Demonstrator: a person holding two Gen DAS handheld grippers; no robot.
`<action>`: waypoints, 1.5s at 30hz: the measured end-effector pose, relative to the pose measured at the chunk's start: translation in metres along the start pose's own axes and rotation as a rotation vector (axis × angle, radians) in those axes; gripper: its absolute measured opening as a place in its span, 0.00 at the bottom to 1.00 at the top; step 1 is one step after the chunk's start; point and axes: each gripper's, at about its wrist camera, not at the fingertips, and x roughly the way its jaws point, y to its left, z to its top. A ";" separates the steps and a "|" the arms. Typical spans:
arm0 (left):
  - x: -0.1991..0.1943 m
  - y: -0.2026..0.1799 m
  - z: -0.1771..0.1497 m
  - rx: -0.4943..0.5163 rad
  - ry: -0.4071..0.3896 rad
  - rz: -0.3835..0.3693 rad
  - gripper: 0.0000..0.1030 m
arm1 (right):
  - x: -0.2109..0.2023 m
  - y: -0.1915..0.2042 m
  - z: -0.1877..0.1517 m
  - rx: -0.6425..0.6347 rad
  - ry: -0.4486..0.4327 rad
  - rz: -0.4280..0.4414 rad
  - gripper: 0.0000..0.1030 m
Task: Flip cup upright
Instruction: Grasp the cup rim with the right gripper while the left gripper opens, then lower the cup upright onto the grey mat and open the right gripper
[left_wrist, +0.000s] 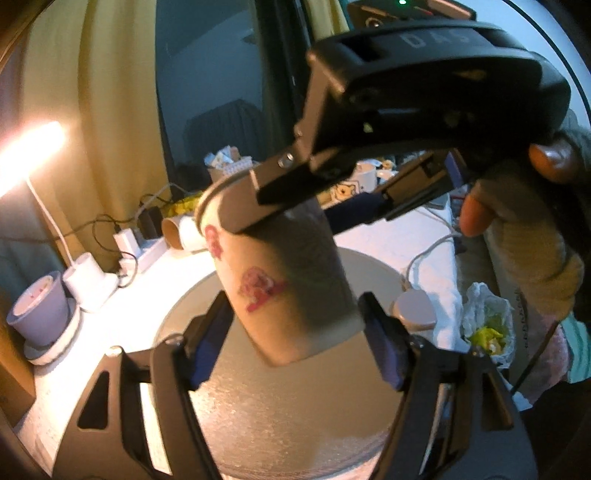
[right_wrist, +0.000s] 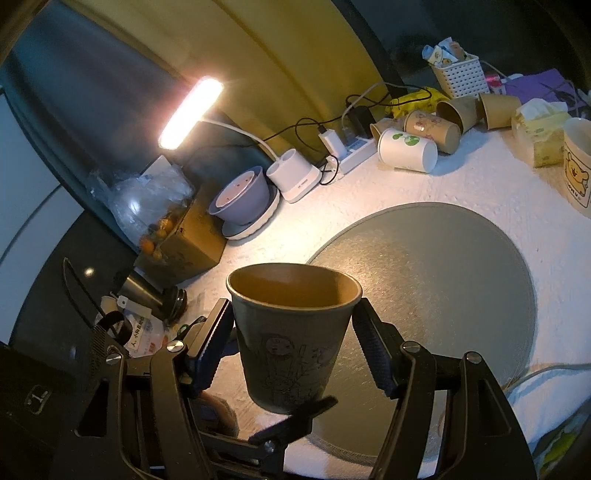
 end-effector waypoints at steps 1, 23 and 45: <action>0.002 0.000 0.000 -0.007 0.010 -0.003 0.76 | 0.000 -0.001 0.001 0.000 -0.002 0.001 0.68; 0.041 0.109 -0.033 -0.435 0.244 0.018 0.76 | 0.068 -0.027 0.039 -0.192 -0.012 -0.315 0.68; 0.039 0.138 -0.035 -0.574 0.242 0.050 0.76 | 0.086 -0.022 0.017 -0.352 -0.062 -0.559 0.68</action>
